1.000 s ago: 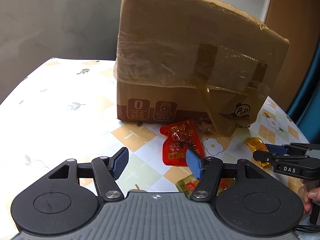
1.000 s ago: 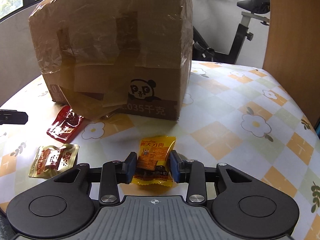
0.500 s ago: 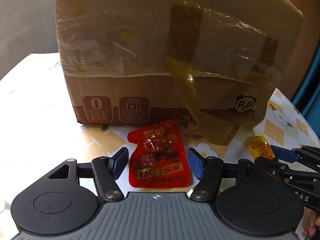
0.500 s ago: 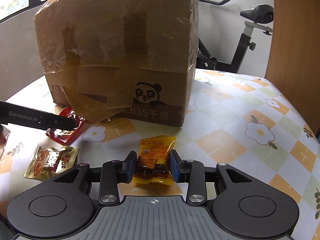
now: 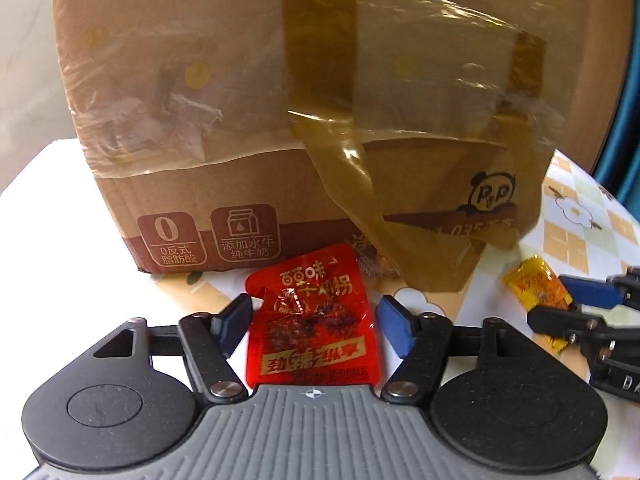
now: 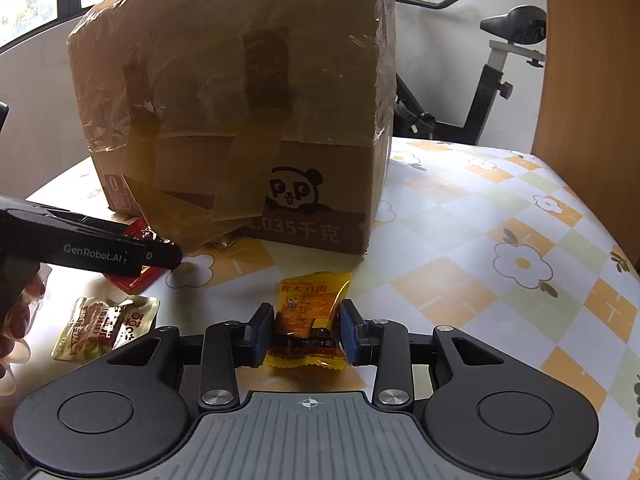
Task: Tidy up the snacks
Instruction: 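Grasp the red meat packet with the left tool while the right tool grasps the yellow packet, then carry both packets over the box and open both tools to drop them in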
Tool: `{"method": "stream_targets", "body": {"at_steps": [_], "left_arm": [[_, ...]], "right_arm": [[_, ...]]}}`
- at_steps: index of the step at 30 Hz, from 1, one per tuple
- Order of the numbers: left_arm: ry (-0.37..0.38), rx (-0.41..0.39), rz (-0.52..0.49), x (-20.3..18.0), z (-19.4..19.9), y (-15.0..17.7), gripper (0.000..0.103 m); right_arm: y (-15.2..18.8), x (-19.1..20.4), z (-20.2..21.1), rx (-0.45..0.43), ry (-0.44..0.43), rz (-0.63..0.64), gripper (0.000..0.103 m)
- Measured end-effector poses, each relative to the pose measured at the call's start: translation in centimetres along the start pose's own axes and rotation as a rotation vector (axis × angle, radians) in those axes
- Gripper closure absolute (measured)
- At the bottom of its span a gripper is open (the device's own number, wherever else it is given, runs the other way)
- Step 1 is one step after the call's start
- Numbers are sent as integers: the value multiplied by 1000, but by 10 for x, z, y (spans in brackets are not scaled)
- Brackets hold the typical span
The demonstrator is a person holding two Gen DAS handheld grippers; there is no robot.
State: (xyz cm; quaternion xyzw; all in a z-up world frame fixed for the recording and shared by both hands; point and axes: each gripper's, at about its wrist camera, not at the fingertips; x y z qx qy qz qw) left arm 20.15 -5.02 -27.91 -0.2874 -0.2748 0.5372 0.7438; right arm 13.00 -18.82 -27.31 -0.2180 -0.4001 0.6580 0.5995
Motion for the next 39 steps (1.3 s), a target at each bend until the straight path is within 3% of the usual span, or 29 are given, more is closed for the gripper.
{"method": "stream_targets", "body": {"at_steps": [8,11,19,39], "left_arm": [[0,-27,70,14,23,14,51],[1,-31,116,24,38,24,52],[-9,-41,116,36,62,42,54],[-3,-117,114,36,88,35,54]], "right_arm": [[0,1,0,0,0,2,70],[-1,1,0,0,-2,1,70],[0,1,0,-1,-3,1,70],[-2,-1,0,4,-19,-15,71]]}}
Point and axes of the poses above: each gripper's, at about its wrist camera, not at the fingertips, and z roughly against the way its jaws point, x to its left, y to its underside, and after that the axes turned 6 degrees about -y, right-handed
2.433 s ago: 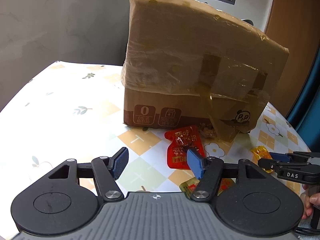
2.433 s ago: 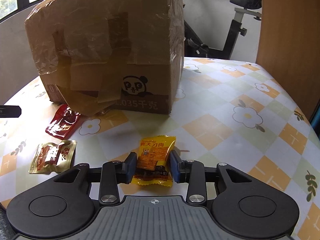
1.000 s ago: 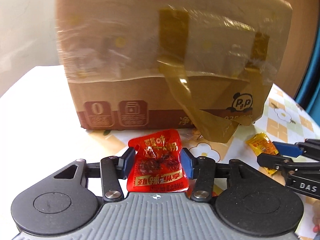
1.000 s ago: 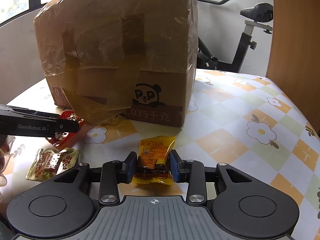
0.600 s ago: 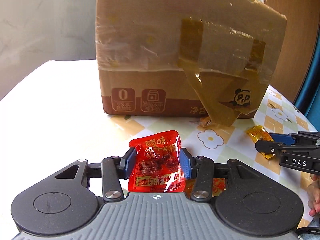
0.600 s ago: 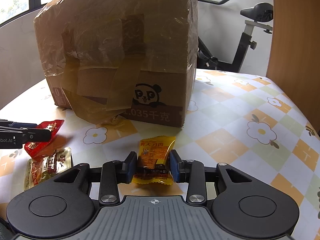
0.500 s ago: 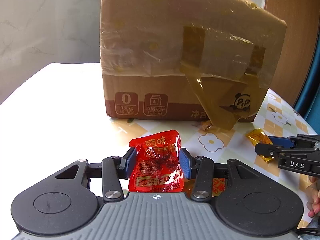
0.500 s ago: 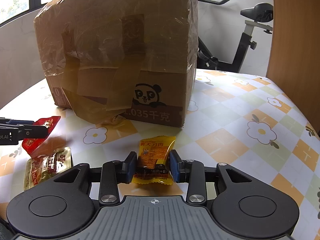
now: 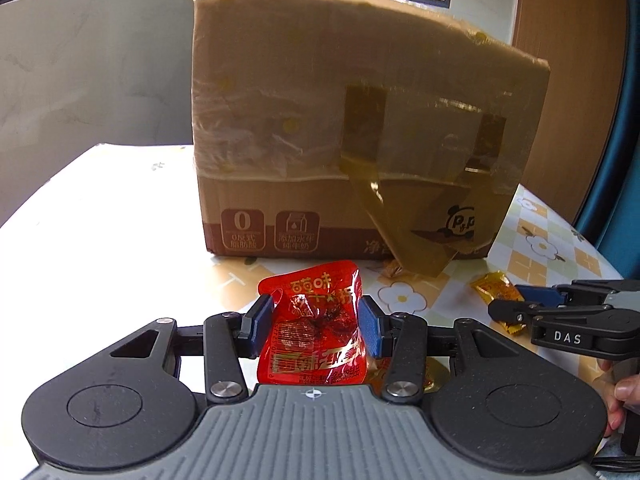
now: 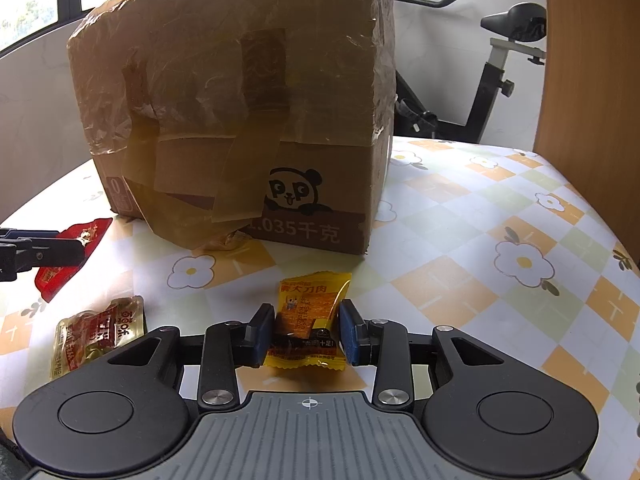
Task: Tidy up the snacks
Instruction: 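Carry both packets over the box and open both tools to drop them in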
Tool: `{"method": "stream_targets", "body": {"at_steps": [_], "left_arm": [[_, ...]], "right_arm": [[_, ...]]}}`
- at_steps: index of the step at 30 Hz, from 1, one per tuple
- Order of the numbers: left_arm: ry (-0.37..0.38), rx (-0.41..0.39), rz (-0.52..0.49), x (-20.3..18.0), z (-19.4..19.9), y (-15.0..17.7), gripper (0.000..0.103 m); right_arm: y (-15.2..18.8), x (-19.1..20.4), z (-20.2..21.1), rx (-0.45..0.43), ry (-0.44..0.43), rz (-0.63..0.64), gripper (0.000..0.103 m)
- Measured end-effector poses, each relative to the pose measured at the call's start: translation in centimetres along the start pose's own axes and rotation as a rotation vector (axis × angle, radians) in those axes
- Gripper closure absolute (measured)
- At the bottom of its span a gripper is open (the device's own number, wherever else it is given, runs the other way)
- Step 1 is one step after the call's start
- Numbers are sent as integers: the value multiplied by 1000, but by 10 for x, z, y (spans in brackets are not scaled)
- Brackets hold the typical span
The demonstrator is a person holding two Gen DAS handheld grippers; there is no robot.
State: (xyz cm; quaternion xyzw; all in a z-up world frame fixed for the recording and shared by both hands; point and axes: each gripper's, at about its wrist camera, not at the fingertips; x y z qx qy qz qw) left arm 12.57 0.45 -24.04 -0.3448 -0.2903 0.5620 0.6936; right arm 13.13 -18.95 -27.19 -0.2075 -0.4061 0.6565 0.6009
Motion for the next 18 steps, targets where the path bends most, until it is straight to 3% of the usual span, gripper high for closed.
{"method": "stream_targets", "body": {"at_steps": [5,9,18], "left_arm": [[5,-49,6,5,15,-14,54],[17,-108,22,11,33,-32,54],[65,-289,-9,6,71,-95,54]], "right_arm": [[-4,-4,17,-24,-7,-21,71],[-16,-9,44,-95,-9,-32,71],[-92,-13,109,-310,-45,36,71]]}}
Point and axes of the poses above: each gripper's, at about its wrist camera, not at the fingertips, and z roughly against the way its jaws point, x to its left, y to its underside, and after that the axes turned 6 degrees about -y, right-handed
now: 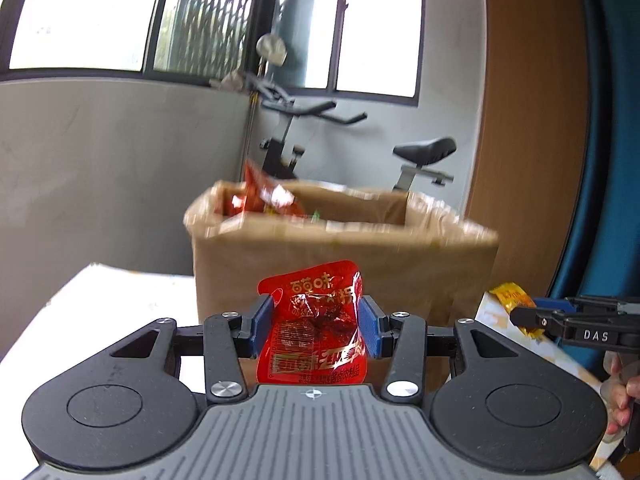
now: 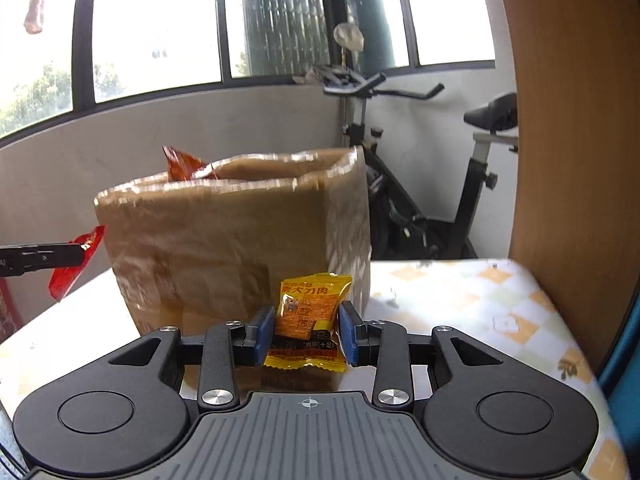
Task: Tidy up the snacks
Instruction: 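Carry both packets over the box and open both tools to drop them in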
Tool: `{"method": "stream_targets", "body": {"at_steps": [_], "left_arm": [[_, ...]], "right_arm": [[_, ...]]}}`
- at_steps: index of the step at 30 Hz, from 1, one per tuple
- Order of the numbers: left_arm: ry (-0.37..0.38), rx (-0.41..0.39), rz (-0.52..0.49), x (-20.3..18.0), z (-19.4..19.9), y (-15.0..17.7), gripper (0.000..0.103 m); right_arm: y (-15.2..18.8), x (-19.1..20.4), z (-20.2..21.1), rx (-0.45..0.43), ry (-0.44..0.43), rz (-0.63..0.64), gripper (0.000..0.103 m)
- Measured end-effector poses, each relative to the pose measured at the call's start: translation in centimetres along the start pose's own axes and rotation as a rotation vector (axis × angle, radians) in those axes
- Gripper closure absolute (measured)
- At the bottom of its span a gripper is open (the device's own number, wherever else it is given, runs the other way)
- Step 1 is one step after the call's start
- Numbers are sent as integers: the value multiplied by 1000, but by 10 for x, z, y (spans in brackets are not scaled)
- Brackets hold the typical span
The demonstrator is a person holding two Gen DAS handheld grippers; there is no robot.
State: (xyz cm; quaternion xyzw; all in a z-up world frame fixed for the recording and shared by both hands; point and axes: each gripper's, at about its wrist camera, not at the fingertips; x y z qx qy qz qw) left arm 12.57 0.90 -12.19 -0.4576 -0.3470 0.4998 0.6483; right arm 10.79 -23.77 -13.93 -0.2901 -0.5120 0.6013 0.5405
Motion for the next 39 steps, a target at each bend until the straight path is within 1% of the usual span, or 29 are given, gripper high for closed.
{"method": "stream_targets", "body": {"at_steps": [4,6,8,11,13,16,18,20,22,23,24,25,26,27,29,31,34,36,39], "left_arm": [[36,-32,-19,-9,-8,-38,54],[49,-36,-43,-17,-18,-56,54],[62,-39,-61,-24,-32,-69,54],[77,-24,-66,-34,-58,-85,54],[70,-6,-81,-39,-77,-90,54],[48,48,-91,-44,-104,-92,54],[62,94,-72,-39,-116,-90,54],[58,117,-75,-36,-126,-86,54],[43,131,-79,-30,-135,-83,51],[44,137,-72,-28,-137,-81,46],[44,142,-62,-22,-132,-78,41],[41,146,-58,-20,-132,-77,39],[37,147,-57,-18,-132,-76,36],[30,145,-57,-16,-129,-75,34],[17,142,-54,-12,-124,-74,31],[13,138,-46,-7,-118,-75,31],[18,121,-31,1,-101,-74,30],[20,120,-28,5,-88,-72,28],[36,101,-15,14,-65,-61,27]], "right_arm": [[-45,4,-5,-71,-37,69,71],[-64,6,-14,-93,-51,99,71],[-76,11,-25,-99,-55,138,71],[-90,19,-49,-77,-57,185,71],[-94,23,-66,-51,-58,191,71],[-95,24,-87,-4,-41,170,71],[-93,25,-99,27,-27,146,71],[-90,24,-105,51,-27,126,71],[-87,24,-109,74,-49,115,71],[-85,25,-111,86,-54,116,70],[-84,26,-111,92,-52,122,68],[-83,27,-111,93,-48,128,67],[-82,27,-109,92,-48,130,63],[-81,27,-108,87,-47,127,59],[-80,26,-103,81,-47,113,56],[-79,25,-97,71,-44,99,56],[-78,22,-82,40,-48,54,56],[-75,23,-69,13,-43,25,56],[-68,27,-51,-30,-29,-21,56]]}}
Point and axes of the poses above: each gripper's, at about its wrist camera, not at the fingertips, and z roughly against the way its jaws point, x to its left, y to its underside, and after that the axes turned 6 degrees about -y, right-handed
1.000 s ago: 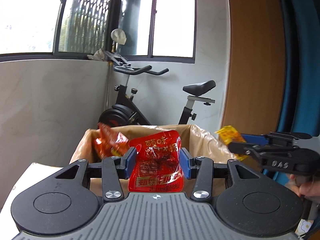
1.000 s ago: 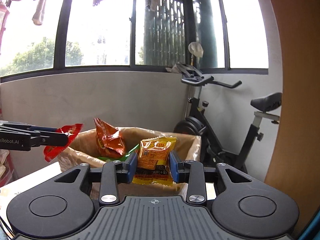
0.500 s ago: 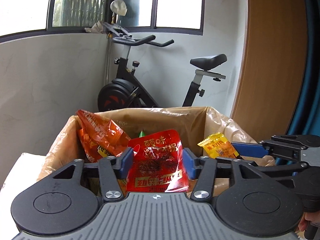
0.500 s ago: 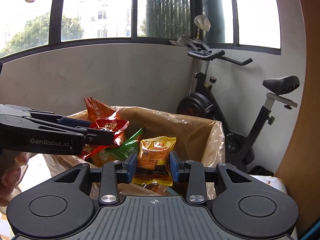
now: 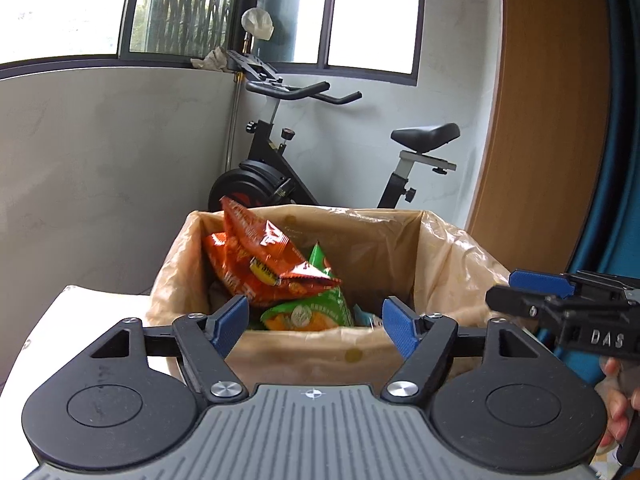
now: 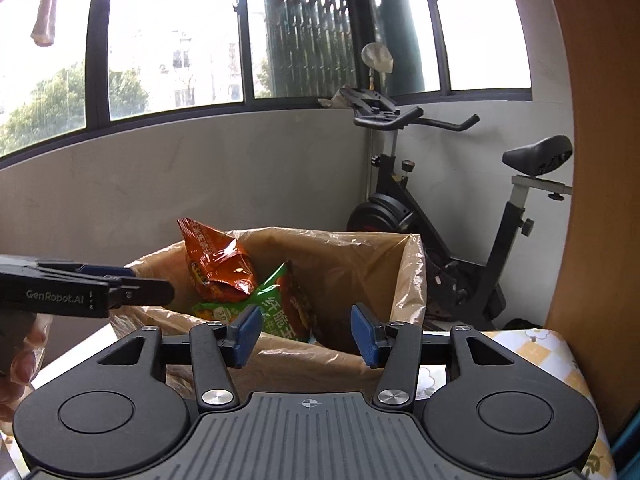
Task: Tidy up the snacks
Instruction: 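Carry both packets over the box and open both tools to drop them in, then move the left tool to the gold packet while the right tool approaches a small clear packet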
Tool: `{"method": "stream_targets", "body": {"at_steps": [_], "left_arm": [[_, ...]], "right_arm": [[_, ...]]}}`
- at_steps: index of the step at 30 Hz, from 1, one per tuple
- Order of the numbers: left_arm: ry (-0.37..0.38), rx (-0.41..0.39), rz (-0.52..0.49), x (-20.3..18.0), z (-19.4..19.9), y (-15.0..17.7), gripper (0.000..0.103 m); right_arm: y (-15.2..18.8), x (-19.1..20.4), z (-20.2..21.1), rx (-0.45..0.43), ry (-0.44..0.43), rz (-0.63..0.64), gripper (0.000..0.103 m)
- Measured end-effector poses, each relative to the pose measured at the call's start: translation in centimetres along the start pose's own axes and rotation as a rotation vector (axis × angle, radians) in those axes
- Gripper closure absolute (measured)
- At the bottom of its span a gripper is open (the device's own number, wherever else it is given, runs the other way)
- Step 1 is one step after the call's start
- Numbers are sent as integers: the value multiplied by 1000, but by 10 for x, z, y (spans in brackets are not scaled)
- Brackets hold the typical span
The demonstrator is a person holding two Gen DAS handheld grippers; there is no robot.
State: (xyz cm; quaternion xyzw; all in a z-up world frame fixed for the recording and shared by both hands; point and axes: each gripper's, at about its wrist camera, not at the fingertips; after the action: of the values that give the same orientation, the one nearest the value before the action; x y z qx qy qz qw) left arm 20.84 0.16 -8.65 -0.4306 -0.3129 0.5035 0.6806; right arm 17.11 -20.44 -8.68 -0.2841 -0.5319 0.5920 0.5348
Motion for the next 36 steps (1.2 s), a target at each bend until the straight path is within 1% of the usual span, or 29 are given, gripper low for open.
{"method": "stream_targets", "body": {"at_steps": [2,5,9,11,13,16,21,24,27,30,34,35,36], "left_arm": [[7,-13,14,6,15,11,27],[7,-7,29,12,31,28,27],[17,19,5,14,43,55,27],[24,52,-10,12,42,72,27],[40,102,-23,8,36,92,27],[47,156,-63,-4,27,122,27],[103,253,-90,-19,11,162,27],[130,296,-106,-23,1,177,27],[137,324,-127,-26,-4,192,27],[143,342,-135,-27,-10,200,27],[123,319,-188,-33,-12,205,27],[104,313,-204,-35,-12,206,29],[84,304,-204,-35,-13,206,33]], "right_arm": [[8,5,11,-27,7,-32,56],[22,12,23,-51,16,-63,56],[46,22,32,-43,31,-78,56],[60,25,31,-22,41,-77,56],[76,27,28,21,48,-80,56],[99,29,23,85,56,-99,56],[128,38,13,174,58,-82,56],[139,40,8,199,58,-79,56],[145,37,4,217,61,-90,56],[151,32,0,235,66,-109,56],[160,27,-5,263,71,-126,56],[162,26,-7,270,71,-130,56],[164,26,-8,276,71,-132,56]]}}
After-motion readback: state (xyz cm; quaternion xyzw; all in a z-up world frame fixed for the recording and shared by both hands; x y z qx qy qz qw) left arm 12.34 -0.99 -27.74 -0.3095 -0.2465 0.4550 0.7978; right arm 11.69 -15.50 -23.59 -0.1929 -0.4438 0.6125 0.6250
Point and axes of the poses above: each gripper's, at about its wrist camera, not at the fingertips, and z roughly against the way its jaws point, x to its left, y to its underside, and after that the axes turned 6 degrees about -y, right-handed
